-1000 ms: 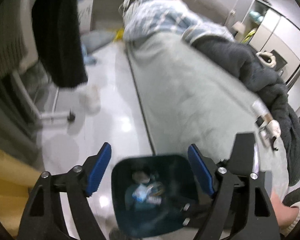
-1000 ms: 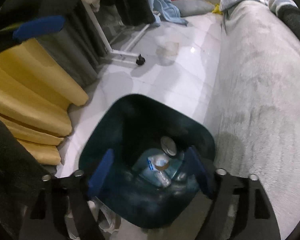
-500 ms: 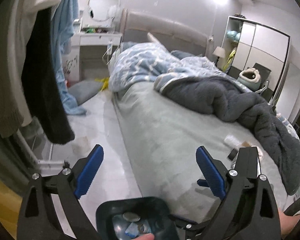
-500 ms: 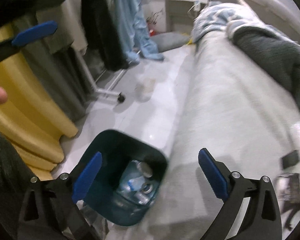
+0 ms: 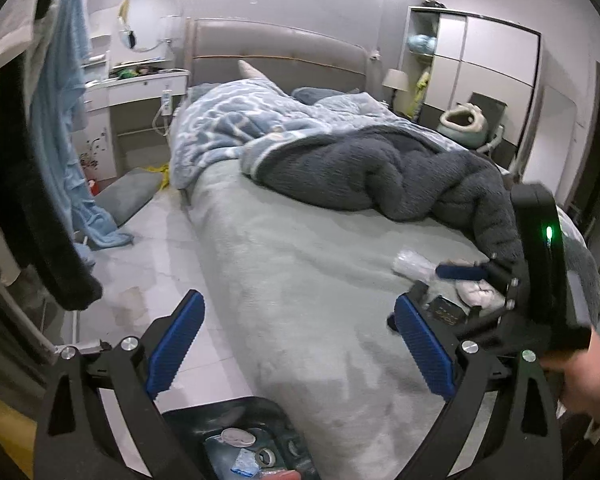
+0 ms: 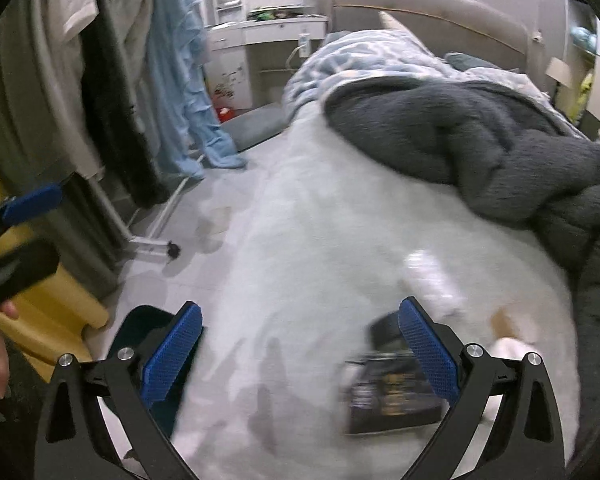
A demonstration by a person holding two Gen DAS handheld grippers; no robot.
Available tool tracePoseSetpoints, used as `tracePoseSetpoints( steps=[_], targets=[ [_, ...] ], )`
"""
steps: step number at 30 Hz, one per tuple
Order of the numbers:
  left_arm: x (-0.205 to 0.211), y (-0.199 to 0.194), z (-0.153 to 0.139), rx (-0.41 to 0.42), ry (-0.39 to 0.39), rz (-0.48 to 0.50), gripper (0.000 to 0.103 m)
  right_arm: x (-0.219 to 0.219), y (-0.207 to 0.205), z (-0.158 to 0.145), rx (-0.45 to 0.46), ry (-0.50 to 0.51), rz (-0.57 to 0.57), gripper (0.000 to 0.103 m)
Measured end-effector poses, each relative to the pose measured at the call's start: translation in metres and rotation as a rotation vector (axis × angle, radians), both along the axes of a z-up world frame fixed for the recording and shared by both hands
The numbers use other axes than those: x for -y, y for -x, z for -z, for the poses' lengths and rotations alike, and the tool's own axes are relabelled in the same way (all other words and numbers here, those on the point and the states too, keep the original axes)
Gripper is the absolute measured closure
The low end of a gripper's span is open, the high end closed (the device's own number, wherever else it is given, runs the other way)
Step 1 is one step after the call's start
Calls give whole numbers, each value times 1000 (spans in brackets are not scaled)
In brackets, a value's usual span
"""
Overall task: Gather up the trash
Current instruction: 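Move both tools back over the bed toward the black mask packet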
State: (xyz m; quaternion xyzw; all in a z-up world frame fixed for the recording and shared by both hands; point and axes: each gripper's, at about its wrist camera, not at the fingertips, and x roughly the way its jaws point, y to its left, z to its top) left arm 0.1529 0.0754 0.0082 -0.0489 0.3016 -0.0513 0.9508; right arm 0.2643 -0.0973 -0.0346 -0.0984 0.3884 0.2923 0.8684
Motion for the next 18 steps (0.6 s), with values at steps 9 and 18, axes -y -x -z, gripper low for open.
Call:
tracePoseSetpoints(
  steps=[9, 18],
  targets=[
    [42, -16, 3, -3, -27, 94, 6, 53, -18, 1, -7, 48, 77, 3],
    [72, -45, 14, -80, 17, 247, 5, 83, -37, -21, 39, 76, 82, 3]
  ],
)
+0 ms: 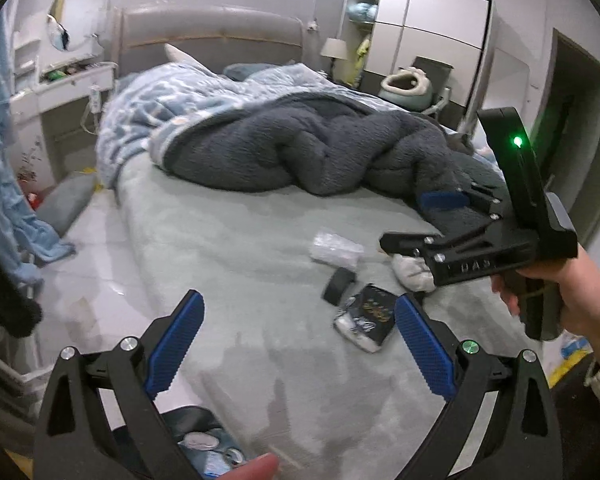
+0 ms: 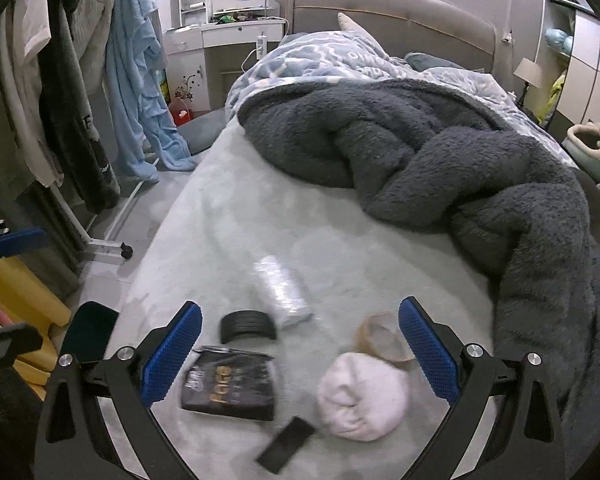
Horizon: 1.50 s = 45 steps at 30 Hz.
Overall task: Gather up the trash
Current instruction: 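Move both tools back over the bed toward the black mask packet, then grasp the black Face mask packet with the left tool while the right tool grasps the brown tape roll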
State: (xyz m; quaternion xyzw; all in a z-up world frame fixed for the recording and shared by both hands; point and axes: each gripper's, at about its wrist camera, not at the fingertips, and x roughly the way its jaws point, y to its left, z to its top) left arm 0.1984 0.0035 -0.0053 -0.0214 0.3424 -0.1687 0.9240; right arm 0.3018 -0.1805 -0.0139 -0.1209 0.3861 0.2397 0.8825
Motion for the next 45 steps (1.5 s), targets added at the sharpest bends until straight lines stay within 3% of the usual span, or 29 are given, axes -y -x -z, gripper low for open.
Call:
tracePoseSetpoints(
  steps=[6, 12, 28, 34, 37, 38, 45],
  targets=[
    [21, -27, 20, -51, 3, 168, 5, 27, -20, 6, -40, 7, 29, 3],
    [44, -40, 52, -83, -16, 277, 5, 42, -32, 12, -73, 22, 21, 3],
    [62, -65, 98, -205, 24, 387, 7, 64, -69, 54, -180, 8, 91, 3],
    [66, -63, 102, -221, 52, 393, 21, 59, -75, 59, -199, 13, 120, 3],
    [70, -59, 102, -211, 38, 387, 32, 54, -78, 62, -201, 30, 138, 3],
    [72, -59, 102, -208, 29, 387, 40, 53, -81, 64, -198, 35, 147, 3],
    [73, -50, 93, -194, 57, 403, 45, 54, -91, 69, -229, 44, 213, 4]
  ],
)
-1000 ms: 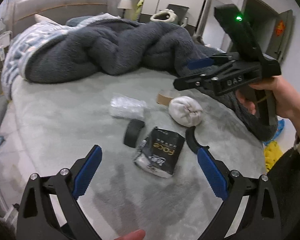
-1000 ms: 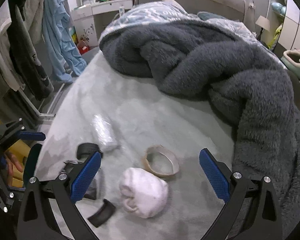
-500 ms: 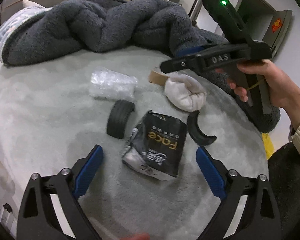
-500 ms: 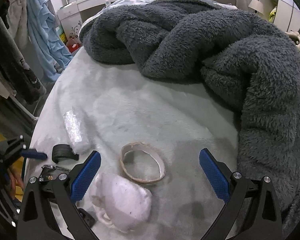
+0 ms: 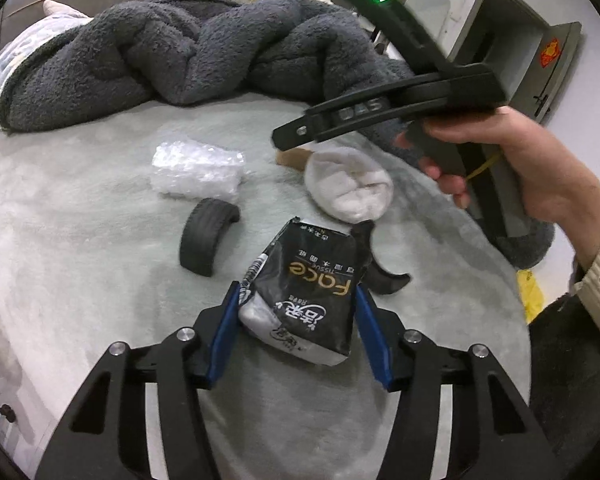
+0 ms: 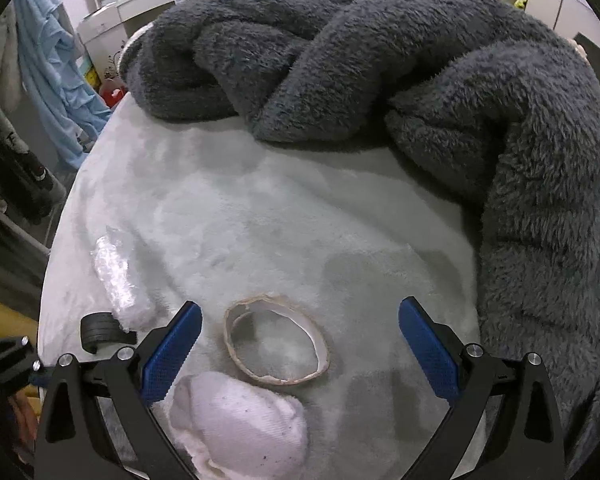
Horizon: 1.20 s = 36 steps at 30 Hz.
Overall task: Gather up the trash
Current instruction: 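Grasp the black Face mask packet with the left tool while the right tool grasps the brown tape roll, then carry the mask packet and tape roll over the teal bin with both tools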
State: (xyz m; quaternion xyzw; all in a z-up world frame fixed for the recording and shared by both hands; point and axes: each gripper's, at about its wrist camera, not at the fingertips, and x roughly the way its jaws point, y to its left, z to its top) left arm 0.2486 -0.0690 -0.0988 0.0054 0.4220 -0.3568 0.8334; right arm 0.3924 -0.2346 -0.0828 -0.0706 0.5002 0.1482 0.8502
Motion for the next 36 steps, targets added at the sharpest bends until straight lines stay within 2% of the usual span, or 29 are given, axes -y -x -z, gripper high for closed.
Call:
tracePoseSetpoints(
  steps=[2, 4, 6, 12, 19, 21, 24, 26, 27, 31, 35, 36],
  targets=[
    [2, 5, -5, 16, 8, 6, 45, -2, 3, 1, -6, 8, 0, 5],
    [1, 9, -12, 29, 29, 2, 45, -5, 4, 1, -11, 26, -2, 18],
    [0, 10, -18, 41, 43, -8, 45, -7, 4, 2, -21, 41, 2, 27],
    [-14, 13, -28, 69, 34, -73, 45, -19, 6, 11, -64, 81, -8, 48],
    [-49, 18, -35, 80, -14, -202, 45, -31, 1, -10, -3, 93, 18, 57],
    [-61, 19, -36, 79, -21, -235, 45, -33, 0, -14, 7, 90, 22, 58],
    [-77, 23, -39, 75, -12, -263, 45, -37, -3, -5, -30, 106, 17, 57],
    [-88, 26, -42, 76, -7, -279, 45, -37, -5, 0, -47, 127, 26, 42],
    [-93, 28, -43, 77, -6, -287, 45, -34, -1, 3, -52, 128, 27, 30],
    [-113, 32, -49, 81, 10, -317, 44, -27, -3, 1, -42, 126, 70, 29],
    [-131, 35, -51, 76, 19, -354, 44, -20, -8, 6, -73, 122, 98, 29],
    [-136, 36, -51, 70, 19, -366, 44, -19, -7, 10, -82, 129, 103, 34]
  ],
)
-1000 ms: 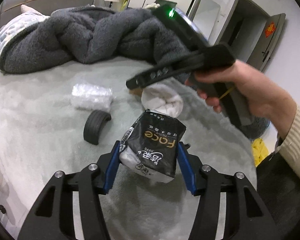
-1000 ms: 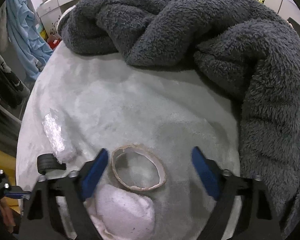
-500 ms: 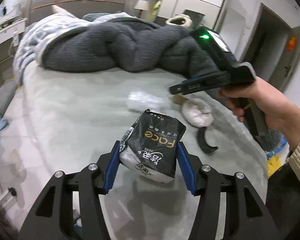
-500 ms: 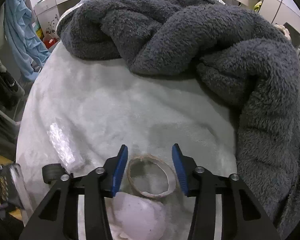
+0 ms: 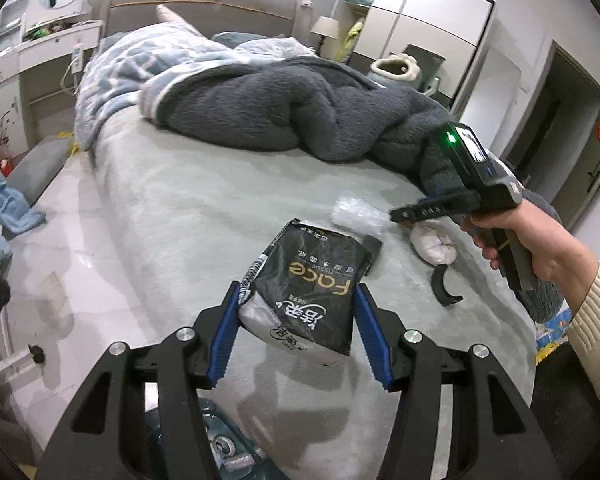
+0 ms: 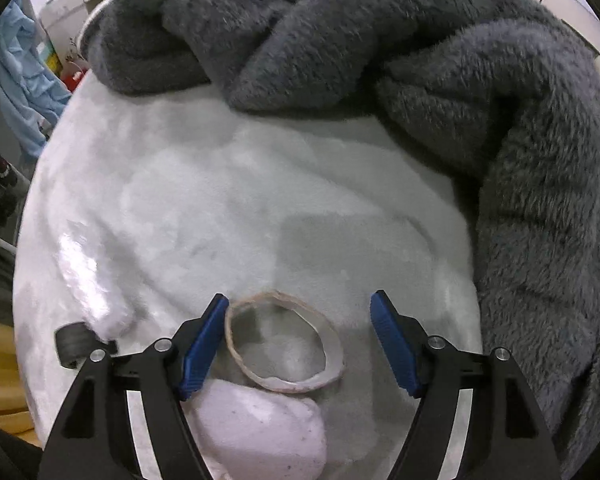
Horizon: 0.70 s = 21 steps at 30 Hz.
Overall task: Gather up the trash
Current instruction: 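Carry the mask packet and tape roll over the teal bin with both tools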
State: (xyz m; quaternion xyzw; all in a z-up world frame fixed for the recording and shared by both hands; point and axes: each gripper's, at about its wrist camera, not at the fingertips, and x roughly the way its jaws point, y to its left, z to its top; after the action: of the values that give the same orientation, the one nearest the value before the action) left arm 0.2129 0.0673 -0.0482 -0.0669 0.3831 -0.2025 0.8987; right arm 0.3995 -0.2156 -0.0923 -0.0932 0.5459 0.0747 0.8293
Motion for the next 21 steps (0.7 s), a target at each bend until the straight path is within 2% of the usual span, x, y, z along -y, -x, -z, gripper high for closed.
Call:
tracePoseSetpoints(
  steps=[1, 4, 8, 11, 17, 21],
  targets=[
    [-4, 2, 1, -5, -1, -10, 44, 1, 0, 2, -8, -1, 4, 44],
    [-18, 7, 4, -17, -11, -37, 44, -4, -2, 5, -18, -12, 0, 51],
    [-33, 12, 12, -59, -12, -72, 44, -14, -3, 0, 24, 34, -7, 52],
    [-41, 20, 20, -99, -34, -99, 44, -28, -1, -15, 99, 47, -18, 52],
    [-62, 37, 45, -176, -103, -177, 44, -69, 14, -44, 221, -10, -86, 52],
    [-81, 46, 67, -263, -119, -239, 44, -105, 31, -60, 278, -72, -160, 52]
  ],
)
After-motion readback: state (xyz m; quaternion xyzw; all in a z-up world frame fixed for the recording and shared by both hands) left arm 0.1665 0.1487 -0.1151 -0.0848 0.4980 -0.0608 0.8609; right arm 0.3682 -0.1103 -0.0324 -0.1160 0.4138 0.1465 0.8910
